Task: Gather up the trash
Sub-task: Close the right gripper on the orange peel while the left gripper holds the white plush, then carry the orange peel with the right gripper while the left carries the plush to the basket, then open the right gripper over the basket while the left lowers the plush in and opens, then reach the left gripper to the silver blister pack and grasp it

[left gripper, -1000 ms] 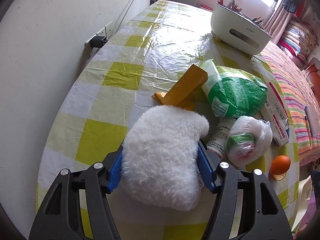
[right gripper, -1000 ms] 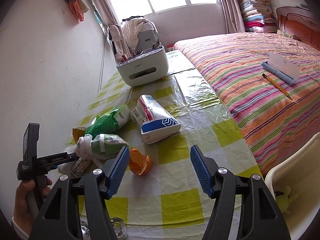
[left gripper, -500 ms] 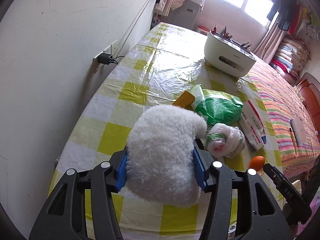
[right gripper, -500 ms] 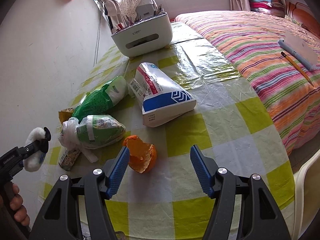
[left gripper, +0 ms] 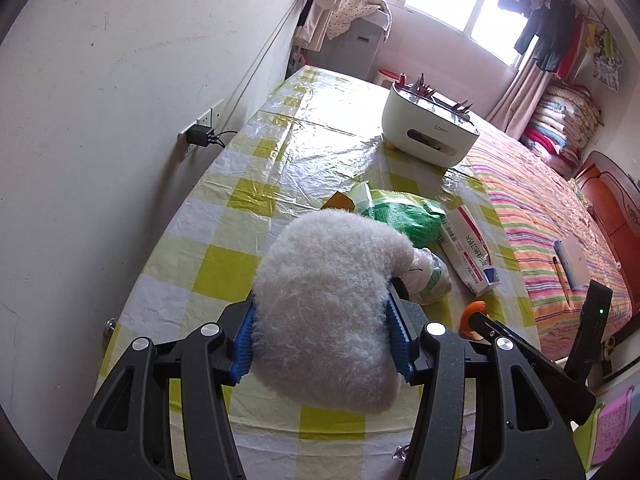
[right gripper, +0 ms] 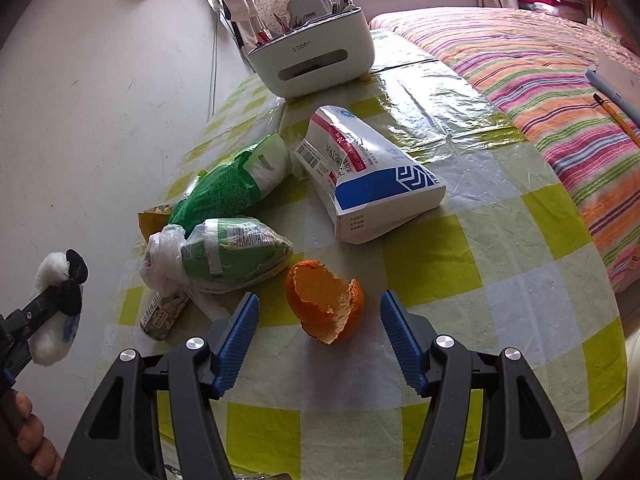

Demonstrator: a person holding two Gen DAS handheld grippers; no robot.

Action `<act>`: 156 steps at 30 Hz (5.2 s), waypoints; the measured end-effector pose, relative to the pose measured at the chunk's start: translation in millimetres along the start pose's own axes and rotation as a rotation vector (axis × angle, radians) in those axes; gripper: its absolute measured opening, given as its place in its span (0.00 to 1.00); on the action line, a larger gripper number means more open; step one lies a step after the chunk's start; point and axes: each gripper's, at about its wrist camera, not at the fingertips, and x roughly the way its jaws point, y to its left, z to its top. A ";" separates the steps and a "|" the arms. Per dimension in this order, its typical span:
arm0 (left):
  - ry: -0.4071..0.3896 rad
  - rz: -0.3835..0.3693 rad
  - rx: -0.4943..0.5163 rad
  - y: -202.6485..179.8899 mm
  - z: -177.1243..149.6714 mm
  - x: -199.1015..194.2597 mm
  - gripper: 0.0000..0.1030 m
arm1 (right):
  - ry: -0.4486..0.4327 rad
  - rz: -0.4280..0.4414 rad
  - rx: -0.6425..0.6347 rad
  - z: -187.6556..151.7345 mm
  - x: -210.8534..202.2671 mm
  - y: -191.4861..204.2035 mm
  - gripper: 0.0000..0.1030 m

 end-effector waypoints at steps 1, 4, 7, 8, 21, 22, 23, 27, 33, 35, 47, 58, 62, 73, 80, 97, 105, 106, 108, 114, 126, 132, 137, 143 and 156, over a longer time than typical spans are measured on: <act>-0.001 0.001 0.001 -1.5 -0.5 -0.1 0.51 | 0.001 -0.006 -0.002 0.3 1.1 0.2 0.58; 0.003 -0.010 0.004 -5.9 -2.9 -0.7 0.51 | 0.009 -0.006 -0.002 0.2 3.8 0.9 0.47; 0.006 -0.020 0.013 -12.3 -6.1 -1.8 0.51 | 0.029 0.000 0.009 -0.6 7.3 -1.6 0.38; 0.005 -0.025 0.018 -15.4 -7.3 -2.8 0.51 | 0.031 0.009 0.016 -0.8 7.4 -2.7 0.36; -0.009 -0.102 0.097 -61.9 -25.7 -17.0 0.51 | -0.028 0.035 0.055 0.0 -13.9 -11.3 0.25; -0.007 -0.109 0.101 -65.7 -27.0 -17.4 0.51 | -0.035 0.032 0.058 0.2 -16.7 -12.3 0.25; -0.003 -0.117 0.103 -68.8 -27.7 -16.8 0.51 | -0.042 0.026 0.058 -0.2 -19.7 -13.4 0.25; 0.008 -0.145 0.114 -81.9 -32.3 -16.5 0.51 | -0.065 0.016 0.056 -1.1 -32.6 -19.3 0.25; 0.006 -0.166 0.147 -100.2 -38.6 -17.7 0.51 | -0.118 -0.027 0.045 -6.1 -62.8 -35.7 0.25; 0.008 -0.172 0.157 -106.2 -40.7 -17.5 0.51 | -0.130 -0.030 0.059 -8.5 -73.2 -45.8 0.25; 0.035 -0.249 0.219 -150.9 -60.5 -18.2 0.51 | -0.230 -0.128 0.152 -21.9 -128.2 -108.8 0.26; 0.068 -0.332 0.325 -213.5 -92.7 -19.6 0.51 | -0.300 -0.239 0.225 -41.4 -168.5 -159.7 0.26; 0.080 -0.349 0.361 -236.5 -103.4 -19.4 0.51 | -0.310 -0.264 0.262 -50.4 -179.1 -174.4 0.26; 0.105 -0.386 0.426 -281.9 -124.4 -18.8 0.51 | -0.339 -0.295 0.340 -65.6 -199.2 -203.9 0.26; 0.122 -0.400 0.418 -295.6 -126.1 -16.0 0.52 | -0.341 -0.290 0.402 -70.8 -206.0 -222.4 0.28; 0.213 -0.459 0.433 -328.7 -143.3 3.5 0.52 | -0.553 -0.258 0.580 -90.4 -250.5 -254.9 0.39; 0.246 -0.516 0.480 -358.8 -157.9 11.8 0.55 | -0.779 -0.241 0.664 -109.5 -289.8 -263.4 0.40; 0.239 -0.517 0.497 -363.2 -160.6 11.8 0.55 | -0.792 -0.239 0.668 -109.9 -291.7 -263.9 0.40; 0.224 -0.511 0.538 -371.6 -166.8 10.8 0.59 | -0.808 -0.244 0.666 -109.7 -294.4 -263.1 0.44; 0.147 -0.524 0.575 -377.3 -173.2 -1.1 0.79 | -0.859 -0.244 0.639 -110.3 -303.1 -257.1 0.44; 0.105 -0.433 0.686 -324.0 -156.2 -31.3 0.83 | -0.785 -0.196 0.574 -96.2 -287.9 -241.3 0.50; 0.179 -0.475 0.738 -257.9 -139.9 -45.7 0.83 | -0.717 -0.172 0.572 -89.0 -272.8 -236.5 0.50; 0.174 -0.452 0.782 -203.7 -119.3 -47.5 0.83 | -0.673 -0.148 0.571 -85.0 -259.3 -227.4 0.50; 0.226 -0.409 0.814 -163.6 -108.1 -26.2 0.83 | -0.644 -0.127 0.524 -78.4 -247.7 -206.9 0.50; 0.380 -0.321 0.952 -151.4 -140.1 11.4 0.83 | -0.571 -0.084 0.469 -71.1 -225.5 -178.7 0.50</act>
